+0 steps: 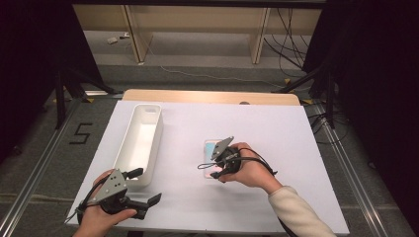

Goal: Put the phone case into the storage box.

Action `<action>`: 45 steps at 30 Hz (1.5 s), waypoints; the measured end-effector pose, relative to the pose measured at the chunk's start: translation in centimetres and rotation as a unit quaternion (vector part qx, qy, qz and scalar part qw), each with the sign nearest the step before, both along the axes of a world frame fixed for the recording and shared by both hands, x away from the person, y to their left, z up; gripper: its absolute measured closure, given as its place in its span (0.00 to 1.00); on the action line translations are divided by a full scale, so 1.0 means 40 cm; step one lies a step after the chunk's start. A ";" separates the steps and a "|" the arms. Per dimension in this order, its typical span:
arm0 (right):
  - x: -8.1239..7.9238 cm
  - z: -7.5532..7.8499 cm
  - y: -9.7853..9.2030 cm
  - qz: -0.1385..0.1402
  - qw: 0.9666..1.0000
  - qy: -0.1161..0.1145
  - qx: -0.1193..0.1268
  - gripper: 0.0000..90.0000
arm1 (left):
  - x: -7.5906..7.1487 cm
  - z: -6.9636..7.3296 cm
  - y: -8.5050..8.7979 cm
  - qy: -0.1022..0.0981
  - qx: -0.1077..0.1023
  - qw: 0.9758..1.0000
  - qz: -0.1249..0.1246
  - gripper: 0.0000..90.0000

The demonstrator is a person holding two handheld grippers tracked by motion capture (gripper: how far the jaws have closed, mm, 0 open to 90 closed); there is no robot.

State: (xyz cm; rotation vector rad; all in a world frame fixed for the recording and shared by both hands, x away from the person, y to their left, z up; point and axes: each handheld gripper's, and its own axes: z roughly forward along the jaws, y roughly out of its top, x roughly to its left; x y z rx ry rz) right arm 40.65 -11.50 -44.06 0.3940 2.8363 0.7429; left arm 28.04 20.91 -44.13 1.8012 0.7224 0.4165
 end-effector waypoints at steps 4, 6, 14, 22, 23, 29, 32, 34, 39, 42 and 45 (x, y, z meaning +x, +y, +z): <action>0.004 -0.014 0.010 0.008 1.000 0.010 -0.022 0.51 | 0.000 0.000 0.000 -0.001 -0.001 1.000 0.000 0.01; 0.005 -0.016 0.012 0.010 0.999 0.013 -0.028 0.52 | 0.000 0.000 0.000 0.000 -0.001 1.000 0.000 0.01; 0.006 -0.030 0.027 0.031 0.998 0.026 -0.055 0.55 | 0.000 0.000 0.000 -0.001 -0.001 1.000 0.000 0.01; 0.007 -0.040 0.034 0.032 0.997 0.026 -0.069 0.61 | -0.001 0.001 0.000 0.000 0.002 1.000 0.001 0.01; 0.007 -0.040 0.034 0.033 0.997 0.026 -0.070 0.62 | -0.001 0.001 0.000 0.001 0.001 1.000 0.001 0.01; 0.007 -0.041 0.037 0.034 0.996 0.027 -0.077 0.66 | -0.001 0.001 0.001 0.000 0.001 1.000 0.001 0.01; 0.008 -0.042 0.039 0.036 0.995 0.028 -0.084 0.69 | -0.002 0.001 0.000 0.003 -0.001 1.000 0.002 0.01; 0.009 -0.042 0.039 0.038 0.995 0.028 -0.085 0.69 | -0.001 0.001 0.001 0.000 0.000 1.000 0.001 0.01; 0.011 -0.044 0.043 0.041 0.994 0.029 -0.096 0.71 | -0.002 0.001 0.001 0.002 -0.001 1.000 0.001 0.01; 0.011 -0.045 0.047 0.043 0.994 0.028 -0.101 0.72 | -0.002 0.001 0.001 0.001 0.000 1.000 0.002 0.01; 0.011 -0.046 0.050 0.046 0.993 0.031 -0.105 0.73 | -0.002 0.001 0.001 0.002 -0.002 1.000 0.002 0.01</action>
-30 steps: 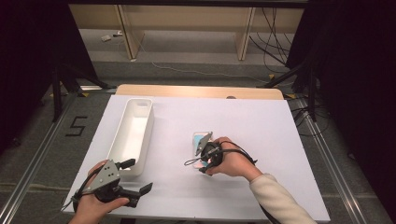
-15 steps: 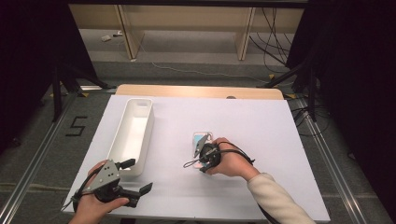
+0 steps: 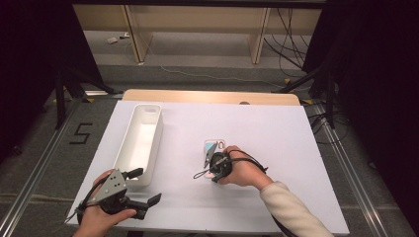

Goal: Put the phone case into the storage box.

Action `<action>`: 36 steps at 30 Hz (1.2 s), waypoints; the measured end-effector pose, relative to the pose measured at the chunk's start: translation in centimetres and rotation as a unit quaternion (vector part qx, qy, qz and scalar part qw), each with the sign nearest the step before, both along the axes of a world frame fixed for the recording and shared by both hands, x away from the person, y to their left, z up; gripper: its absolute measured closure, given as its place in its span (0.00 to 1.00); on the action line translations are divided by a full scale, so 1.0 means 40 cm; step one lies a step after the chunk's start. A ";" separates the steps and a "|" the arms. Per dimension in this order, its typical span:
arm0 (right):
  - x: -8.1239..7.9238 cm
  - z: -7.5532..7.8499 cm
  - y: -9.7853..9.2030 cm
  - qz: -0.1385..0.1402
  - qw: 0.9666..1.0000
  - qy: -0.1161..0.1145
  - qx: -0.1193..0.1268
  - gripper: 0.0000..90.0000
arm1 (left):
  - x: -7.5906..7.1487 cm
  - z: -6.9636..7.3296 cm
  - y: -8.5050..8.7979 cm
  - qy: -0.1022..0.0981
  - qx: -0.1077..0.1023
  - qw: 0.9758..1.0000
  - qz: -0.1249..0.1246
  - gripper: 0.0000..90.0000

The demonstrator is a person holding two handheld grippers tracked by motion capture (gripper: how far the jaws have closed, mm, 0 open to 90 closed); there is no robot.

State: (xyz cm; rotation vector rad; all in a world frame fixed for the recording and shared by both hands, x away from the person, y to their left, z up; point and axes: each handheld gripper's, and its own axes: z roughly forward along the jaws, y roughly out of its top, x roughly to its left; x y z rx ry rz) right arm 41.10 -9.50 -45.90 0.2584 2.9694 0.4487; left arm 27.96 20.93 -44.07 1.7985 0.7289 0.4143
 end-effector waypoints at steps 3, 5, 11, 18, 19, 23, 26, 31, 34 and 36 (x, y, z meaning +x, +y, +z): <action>0.001 -0.001 0.004 0.003 1.000 0.000 -0.007 0.74 | 0.002 0.001 0.002 -0.005 0.004 1.000 -0.004 0.01; 0.001 -0.001 0.005 0.004 1.000 -0.002 -0.009 0.74 | 0.001 -0.001 0.000 -0.003 -0.002 1.000 -0.002 0.01; 0.000 0.001 0.013 0.007 1.000 0.001 -0.019 0.75 | 0.001 0.000 0.001 -0.002 0.001 1.000 -0.003 0.01; -0.001 0.002 0.021 0.014 0.999 0.001 -0.033 0.78 | 0.000 0.000 0.000 0.000 -0.001 1.000 0.000 0.01; 0.004 0.004 0.021 0.029 0.999 -0.008 -0.041 0.78 | 0.000 0.000 0.000 0.001 -0.001 1.000 -0.001 0.01; -0.002 0.003 0.027 0.017 0.999 -0.005 -0.040 0.80 | 0.000 0.001 0.001 -0.002 0.001 1.000 -0.002 0.01; 0.002 0.004 0.028 0.026 0.998 -0.006 -0.051 0.80 | -0.001 0.001 0.000 0.001 0.000 1.000 0.000 0.01; 0.008 0.006 0.035 0.034 0.997 -0.003 -0.063 0.84 | 0.000 0.001 0.001 -0.002 0.000 1.000 -0.002 0.01; 0.009 0.007 0.038 0.033 0.997 -0.003 -0.068 0.84 | 0.000 0.001 0.001 -0.002 0.001 1.000 -0.002 0.01; 0.010 0.007 0.041 0.036 0.997 -0.004 -0.073 0.85 | 0.000 0.001 0.001 -0.002 0.001 1.000 -0.002 0.01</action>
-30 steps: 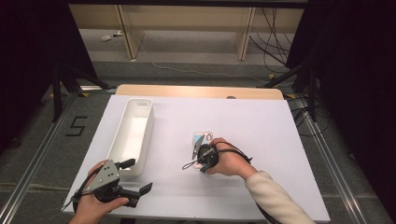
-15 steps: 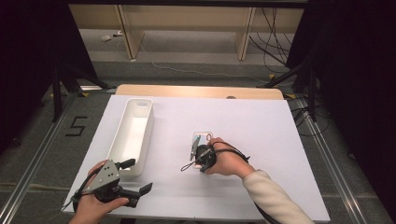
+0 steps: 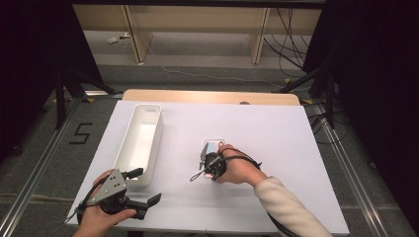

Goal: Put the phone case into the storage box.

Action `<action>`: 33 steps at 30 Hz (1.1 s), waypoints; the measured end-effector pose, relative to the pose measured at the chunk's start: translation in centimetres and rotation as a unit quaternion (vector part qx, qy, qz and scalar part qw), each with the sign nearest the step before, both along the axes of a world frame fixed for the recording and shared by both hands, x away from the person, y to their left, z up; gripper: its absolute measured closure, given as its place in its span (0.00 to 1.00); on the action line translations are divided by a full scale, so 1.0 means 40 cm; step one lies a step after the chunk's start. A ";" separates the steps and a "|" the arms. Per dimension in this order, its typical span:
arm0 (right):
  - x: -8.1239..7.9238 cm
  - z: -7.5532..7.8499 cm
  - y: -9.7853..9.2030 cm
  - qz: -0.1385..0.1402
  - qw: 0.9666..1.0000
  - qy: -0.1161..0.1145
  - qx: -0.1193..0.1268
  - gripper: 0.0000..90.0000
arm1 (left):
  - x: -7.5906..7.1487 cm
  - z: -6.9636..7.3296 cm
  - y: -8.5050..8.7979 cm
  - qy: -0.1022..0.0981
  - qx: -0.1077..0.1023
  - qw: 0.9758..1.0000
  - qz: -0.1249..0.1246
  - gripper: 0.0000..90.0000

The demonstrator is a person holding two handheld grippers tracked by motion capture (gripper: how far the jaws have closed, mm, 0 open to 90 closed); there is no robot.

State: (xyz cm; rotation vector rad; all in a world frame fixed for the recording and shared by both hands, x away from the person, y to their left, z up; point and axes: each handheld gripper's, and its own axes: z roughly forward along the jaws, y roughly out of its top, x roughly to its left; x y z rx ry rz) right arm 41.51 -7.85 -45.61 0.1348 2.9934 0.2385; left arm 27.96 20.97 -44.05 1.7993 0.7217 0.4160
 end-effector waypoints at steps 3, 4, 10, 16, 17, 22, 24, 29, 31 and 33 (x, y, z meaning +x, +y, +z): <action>-0.001 0.000 0.005 0.005 1.000 -0.002 -0.007 0.85 | 0.000 0.000 0.000 0.001 -0.001 1.000 0.000 0.01; 0.002 -0.001 0.005 0.015 1.000 -0.008 -0.007 0.85 | 0.000 0.000 0.000 0.001 -0.002 1.000 0.000 0.01; -0.005 0.001 0.012 0.010 1.000 -0.012 -0.020 0.88 | 0.000 0.000 0.000 0.000 -0.001 1.000 0.000 0.01; -0.004 -0.002 0.013 0.022 0.999 -0.018 -0.022 0.90 | -0.001 0.000 -0.002 0.002 -0.003 1.000 0.000 0.01; -0.008 0.000 0.016 0.014 0.999 -0.016 -0.025 0.90 | 0.000 0.000 -0.001 0.000 -0.001 1.000 -0.001 0.01; -0.008 0.000 0.019 0.025 0.999 -0.023 -0.031 0.91 | -0.001 -0.001 -0.001 0.002 -0.001 1.000 0.000 0.01; -0.009 -0.001 0.021 0.033 0.999 -0.025 -0.033 0.93 | 0.000 0.000 -0.001 0.000 0.000 1.000 -0.001 0.01; -0.013 0.000 0.025 0.031 0.998 -0.024 -0.040 0.95 | -0.001 -0.001 -0.002 0.002 -0.002 1.000 -0.001 0.01; -0.012 0.000 0.027 0.033 0.998 -0.025 -0.043 0.95 | -0.001 0.000 -0.002 0.001 -0.002 1.000 -0.001 0.01; -0.008 -0.001 0.026 0.045 0.998 -0.028 -0.042 0.95 | 0.000 0.000 -0.001 0.002 -0.001 1.000 -0.001 0.01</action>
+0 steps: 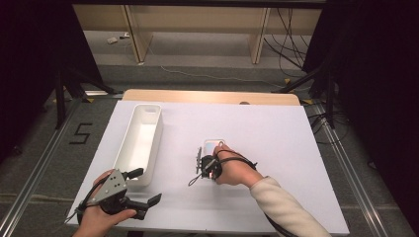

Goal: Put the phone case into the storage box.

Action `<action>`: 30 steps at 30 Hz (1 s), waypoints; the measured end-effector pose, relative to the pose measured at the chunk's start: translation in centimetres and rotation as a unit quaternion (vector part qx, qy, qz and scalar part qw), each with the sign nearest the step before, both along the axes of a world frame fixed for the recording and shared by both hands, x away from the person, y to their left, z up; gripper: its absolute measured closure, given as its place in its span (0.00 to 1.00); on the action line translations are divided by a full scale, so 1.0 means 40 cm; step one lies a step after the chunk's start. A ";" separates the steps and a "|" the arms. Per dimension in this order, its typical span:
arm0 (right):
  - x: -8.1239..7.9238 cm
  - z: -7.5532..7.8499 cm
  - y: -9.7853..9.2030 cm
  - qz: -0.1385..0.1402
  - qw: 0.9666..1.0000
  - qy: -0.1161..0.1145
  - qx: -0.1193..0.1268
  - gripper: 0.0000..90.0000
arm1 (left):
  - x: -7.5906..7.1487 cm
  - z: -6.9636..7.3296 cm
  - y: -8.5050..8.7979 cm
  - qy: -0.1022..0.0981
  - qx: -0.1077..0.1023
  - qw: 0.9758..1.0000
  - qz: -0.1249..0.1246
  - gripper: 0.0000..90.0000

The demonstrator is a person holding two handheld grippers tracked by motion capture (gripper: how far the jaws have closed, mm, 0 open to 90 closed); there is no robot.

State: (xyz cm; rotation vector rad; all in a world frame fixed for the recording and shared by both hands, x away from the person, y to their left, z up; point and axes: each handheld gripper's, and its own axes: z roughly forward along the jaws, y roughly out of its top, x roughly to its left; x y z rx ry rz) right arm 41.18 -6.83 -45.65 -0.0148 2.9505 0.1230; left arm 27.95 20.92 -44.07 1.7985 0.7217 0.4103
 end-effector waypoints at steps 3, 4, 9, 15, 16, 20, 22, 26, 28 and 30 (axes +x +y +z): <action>-0.001 0.000 0.000 -0.001 1.000 0.002 0.003 0.96 | 0.000 0.000 0.000 0.001 -0.001 1.000 0.000 0.01; -0.001 0.000 0.001 -0.001 1.000 0.002 0.001 0.96 | 0.000 0.000 0.000 0.000 0.000 1.000 0.000 0.01; -0.006 0.001 0.001 -0.012 1.000 0.004 0.002 0.96 | 0.000 0.000 0.000 -0.001 0.001 1.000 0.000 0.02; -0.009 0.002 -0.001 -0.022 1.000 0.003 -0.004 0.96 | 0.000 0.000 0.000 -0.001 0.001 1.000 0.001 0.02; -0.009 0.002 -0.001 -0.023 1.000 0.007 -0.002 0.97 | 0.000 0.000 0.000 -0.001 0.002 1.000 0.000 0.02; -0.007 0.002 -0.002 -0.014 1.000 0.003 -0.004 0.97 | 0.000 0.000 -0.001 -0.001 0.001 1.000 0.000 0.02; -0.007 0.001 -0.002 -0.010 1.000 0.002 -0.003 0.97 | 0.000 0.000 0.000 0.000 0.002 1.000 0.000 0.02; -0.005 0.000 -0.003 0.004 1.000 -0.006 0.004 0.97 | 0.000 0.000 0.000 -0.001 0.002 1.000 0.000 0.02; -0.009 0.001 -0.003 -0.008 1.000 -0.002 0.005 0.97 | 0.000 0.000 0.000 -0.001 0.002 1.000 0.000 0.02; -0.006 -0.001 -0.004 0.004 1.000 -0.007 0.007 0.97 | 0.000 0.000 0.000 -0.001 0.002 1.000 0.000 0.02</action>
